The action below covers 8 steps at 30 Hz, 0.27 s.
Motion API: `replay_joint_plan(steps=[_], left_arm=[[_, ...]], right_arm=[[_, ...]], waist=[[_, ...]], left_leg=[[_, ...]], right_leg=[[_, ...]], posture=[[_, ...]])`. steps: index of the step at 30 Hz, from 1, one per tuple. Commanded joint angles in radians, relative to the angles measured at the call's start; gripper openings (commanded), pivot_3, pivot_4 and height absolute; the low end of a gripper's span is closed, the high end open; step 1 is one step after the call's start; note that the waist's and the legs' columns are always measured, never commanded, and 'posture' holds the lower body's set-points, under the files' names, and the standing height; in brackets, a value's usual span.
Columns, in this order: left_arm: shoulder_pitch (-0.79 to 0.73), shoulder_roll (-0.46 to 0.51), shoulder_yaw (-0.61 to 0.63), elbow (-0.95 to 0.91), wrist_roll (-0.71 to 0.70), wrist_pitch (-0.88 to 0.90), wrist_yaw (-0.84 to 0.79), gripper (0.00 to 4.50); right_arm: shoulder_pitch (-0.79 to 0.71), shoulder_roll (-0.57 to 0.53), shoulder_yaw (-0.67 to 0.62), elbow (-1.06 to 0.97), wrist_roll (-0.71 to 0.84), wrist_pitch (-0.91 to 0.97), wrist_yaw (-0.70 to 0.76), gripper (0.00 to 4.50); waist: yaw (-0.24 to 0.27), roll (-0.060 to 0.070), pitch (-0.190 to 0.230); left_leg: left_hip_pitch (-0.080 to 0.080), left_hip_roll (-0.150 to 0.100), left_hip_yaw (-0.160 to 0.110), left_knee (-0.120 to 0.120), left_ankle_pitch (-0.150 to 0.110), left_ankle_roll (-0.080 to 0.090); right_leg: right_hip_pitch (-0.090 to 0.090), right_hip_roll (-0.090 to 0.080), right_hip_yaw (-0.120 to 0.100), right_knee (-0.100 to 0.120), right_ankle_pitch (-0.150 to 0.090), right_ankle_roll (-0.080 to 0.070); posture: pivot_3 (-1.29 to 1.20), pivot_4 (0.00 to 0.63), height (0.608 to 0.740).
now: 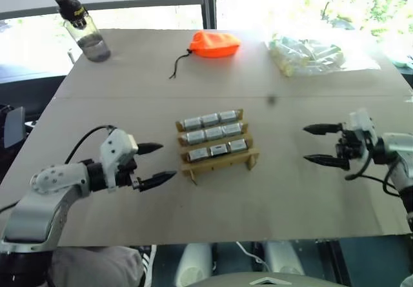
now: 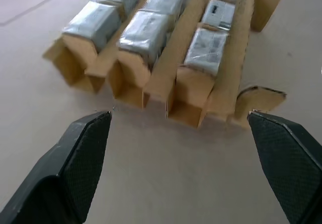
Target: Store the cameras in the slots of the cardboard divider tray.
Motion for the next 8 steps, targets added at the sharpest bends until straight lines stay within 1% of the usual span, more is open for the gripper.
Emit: replay_joint_plan(steps=[1,8], left_arm=[[0.029,-0.026,0.046,0.037,0.025,-0.09,0.009,4.5],[0.065,-0.052,0.048,0.147,0.064,-0.242,-0.011,4.5]], right_arm=[[0.042,-0.019,-0.087,-0.013,-0.013,-0.032,-0.03,4.44],[0.094,-0.019,-0.148,0.012,-0.045,-0.042,-0.034,4.44]], waist=[[0.001,0.0,0.0],[-0.002,0.0,0.0]], left_leg=[[0.0,0.0,0.0,0.0,0.0,0.0],[0.003,0.001,0.003,0.0,0.0,0.0]], right_leg=[[0.0,0.0,0.0,0.0,0.0,0.0],[0.001,0.002,0.001,0.0,0.0,0.0]], posture=[[0.0,0.15,0.726],[0.0,0.15,0.726]])
